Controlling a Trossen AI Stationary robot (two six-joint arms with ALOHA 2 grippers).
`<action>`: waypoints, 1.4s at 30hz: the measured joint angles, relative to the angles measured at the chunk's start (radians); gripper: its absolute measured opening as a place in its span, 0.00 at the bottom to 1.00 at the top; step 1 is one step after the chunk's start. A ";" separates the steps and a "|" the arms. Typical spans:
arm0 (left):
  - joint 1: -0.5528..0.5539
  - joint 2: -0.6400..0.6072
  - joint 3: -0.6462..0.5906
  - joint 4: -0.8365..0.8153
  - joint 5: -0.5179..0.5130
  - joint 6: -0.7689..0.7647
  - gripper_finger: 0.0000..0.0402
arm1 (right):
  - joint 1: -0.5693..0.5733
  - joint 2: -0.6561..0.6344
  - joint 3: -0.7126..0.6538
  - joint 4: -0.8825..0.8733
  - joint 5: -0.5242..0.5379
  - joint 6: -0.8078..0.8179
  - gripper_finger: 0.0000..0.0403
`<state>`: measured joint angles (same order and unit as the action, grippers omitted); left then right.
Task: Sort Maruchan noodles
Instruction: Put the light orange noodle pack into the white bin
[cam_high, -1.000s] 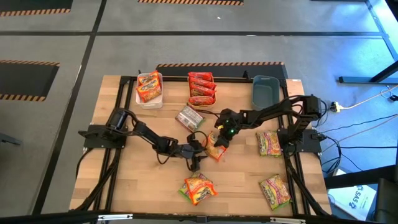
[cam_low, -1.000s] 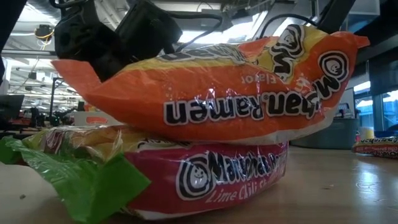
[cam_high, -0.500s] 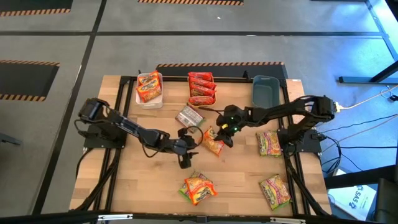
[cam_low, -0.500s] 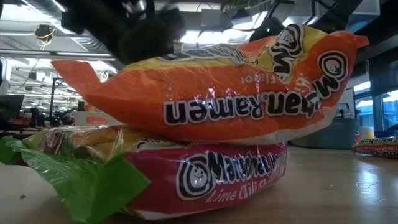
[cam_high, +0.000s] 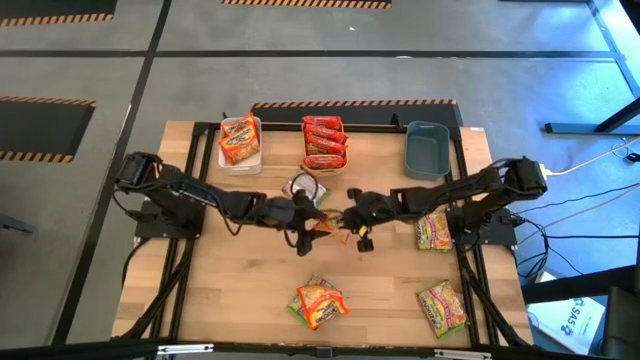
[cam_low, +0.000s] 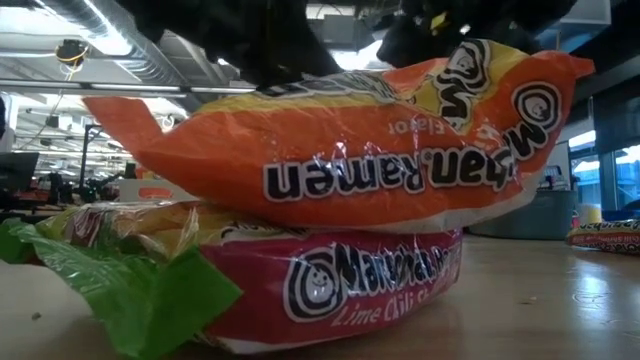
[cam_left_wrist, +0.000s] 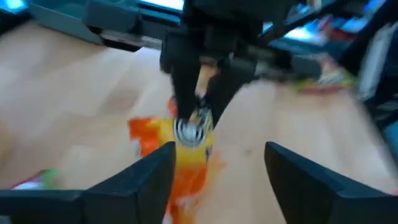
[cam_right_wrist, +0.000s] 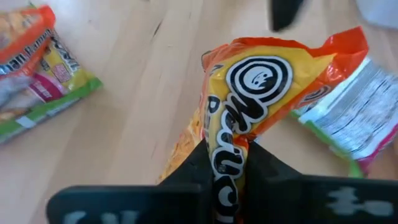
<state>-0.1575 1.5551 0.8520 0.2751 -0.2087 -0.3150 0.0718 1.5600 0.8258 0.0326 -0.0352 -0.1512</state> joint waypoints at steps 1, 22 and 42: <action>0.013 0.000 0.000 0.016 0.039 -0.020 0.63 | 0.014 0.000 0.006 -0.010 0.028 -0.018 0.07; 0.151 0.169 0.449 -0.553 0.267 0.065 0.70 | 0.049 0.000 0.016 -0.037 0.105 -0.071 0.07; 0.196 0.316 0.539 -0.684 0.438 0.089 0.67 | 0.047 0.001 0.016 -0.035 0.106 -0.066 0.07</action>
<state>0.0387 1.8709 1.3914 -0.4085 0.2297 -0.2260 0.1192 1.5612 0.8421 -0.0027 0.0709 -0.2176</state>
